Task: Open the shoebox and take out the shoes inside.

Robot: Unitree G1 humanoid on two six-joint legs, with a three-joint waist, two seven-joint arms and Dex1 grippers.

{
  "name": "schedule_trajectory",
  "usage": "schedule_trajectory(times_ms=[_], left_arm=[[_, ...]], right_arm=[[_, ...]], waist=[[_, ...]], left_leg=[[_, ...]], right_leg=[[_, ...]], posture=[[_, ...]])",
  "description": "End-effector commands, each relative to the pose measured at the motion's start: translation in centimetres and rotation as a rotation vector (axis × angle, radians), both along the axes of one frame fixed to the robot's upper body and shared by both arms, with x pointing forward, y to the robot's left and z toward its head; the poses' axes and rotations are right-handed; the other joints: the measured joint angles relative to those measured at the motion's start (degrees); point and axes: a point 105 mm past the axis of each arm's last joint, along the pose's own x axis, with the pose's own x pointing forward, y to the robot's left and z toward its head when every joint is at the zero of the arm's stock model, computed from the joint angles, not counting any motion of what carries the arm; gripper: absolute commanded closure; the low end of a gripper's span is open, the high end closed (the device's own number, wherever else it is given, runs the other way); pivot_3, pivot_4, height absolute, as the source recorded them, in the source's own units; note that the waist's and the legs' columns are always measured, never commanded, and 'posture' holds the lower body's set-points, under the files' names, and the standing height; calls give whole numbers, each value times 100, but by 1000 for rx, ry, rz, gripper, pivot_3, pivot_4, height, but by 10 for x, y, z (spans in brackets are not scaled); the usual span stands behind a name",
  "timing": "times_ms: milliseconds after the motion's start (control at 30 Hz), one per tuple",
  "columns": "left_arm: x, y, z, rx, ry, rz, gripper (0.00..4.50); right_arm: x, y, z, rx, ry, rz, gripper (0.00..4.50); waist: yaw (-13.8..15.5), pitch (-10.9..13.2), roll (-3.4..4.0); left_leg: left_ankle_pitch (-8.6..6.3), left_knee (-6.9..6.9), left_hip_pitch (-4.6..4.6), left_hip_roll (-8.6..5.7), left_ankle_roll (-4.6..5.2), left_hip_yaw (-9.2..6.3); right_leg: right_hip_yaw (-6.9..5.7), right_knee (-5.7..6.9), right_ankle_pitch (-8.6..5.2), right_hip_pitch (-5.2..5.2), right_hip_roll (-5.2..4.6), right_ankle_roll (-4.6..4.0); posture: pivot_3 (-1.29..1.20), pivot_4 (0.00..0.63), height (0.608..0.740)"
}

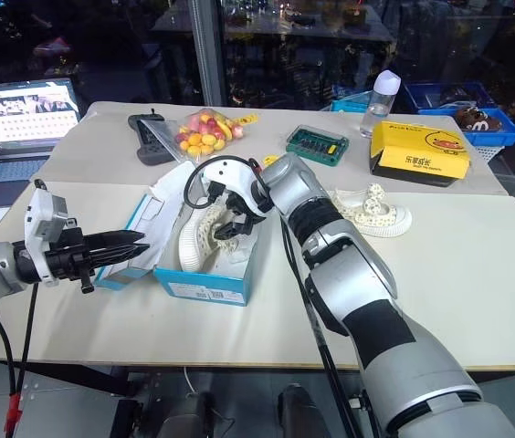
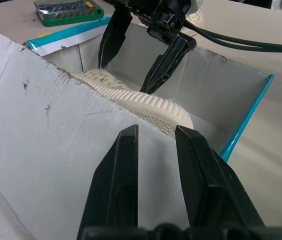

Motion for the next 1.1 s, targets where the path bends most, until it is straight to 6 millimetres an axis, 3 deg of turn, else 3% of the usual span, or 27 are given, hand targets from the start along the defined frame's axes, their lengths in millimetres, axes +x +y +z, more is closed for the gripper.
schedule_trajectory(times_ms=[33, 533, 567, 600, 933, 1100], left_arm=[[-1, -3, 10, 10, -51, -11, 3291], [2, -3, 11, 12, -57, -6, 3291], [2, -3, 11, 13, -57, -6, 3291], [2, -3, 11, 13, -57, -6, 3291], [5, -4, 11, 12, -58, -3, 3291], [6, -5, 10, 15, -59, -3, 3291]], right_arm=[[-3, 4, -10, -24, -8, 28, 29], [-3, 0, -19, -52, -21, 20, 29], [-3, 0, -18, -54, -29, 20, 530], [-2, 0, -18, -53, -34, 19, 646], [0, 1, -8, -33, -61, 13, 3969], [-2, 4, 19, 18, -95, 36, 3969]], waist=[[0, 0, 0], [10, 0, 0], [10, 0, 0], [10, 0, 0], [9, 0, 0], [9, 0, 0]], left_leg=[[0, 0, 0, 0, 0, 0], [5, 6, -21, 0, -5, -2], [5, 6, -21, 0, -5, -2], [6, 6, -21, 0, -5, -2], [7, 6, -21, 0, -4, -2], [8, 6, -23, 0, -3, -2]], right_leg=[[0, 1, 0, 0, 0, 0], [-1, 5, 4, -18, 0, 7], [-1, 5, 4, -17, 0, 7], [-1, 5, 4, -17, 0, 7], [-1, 7, 6, -18, 0, 8], [-1, 7, 6, -19, 0, 8]], posture=[[0, 150, 673], [0, 150, 673], [0, 150, 673], [0, 150, 673], [0, 150, 673], [0, 150, 673]])
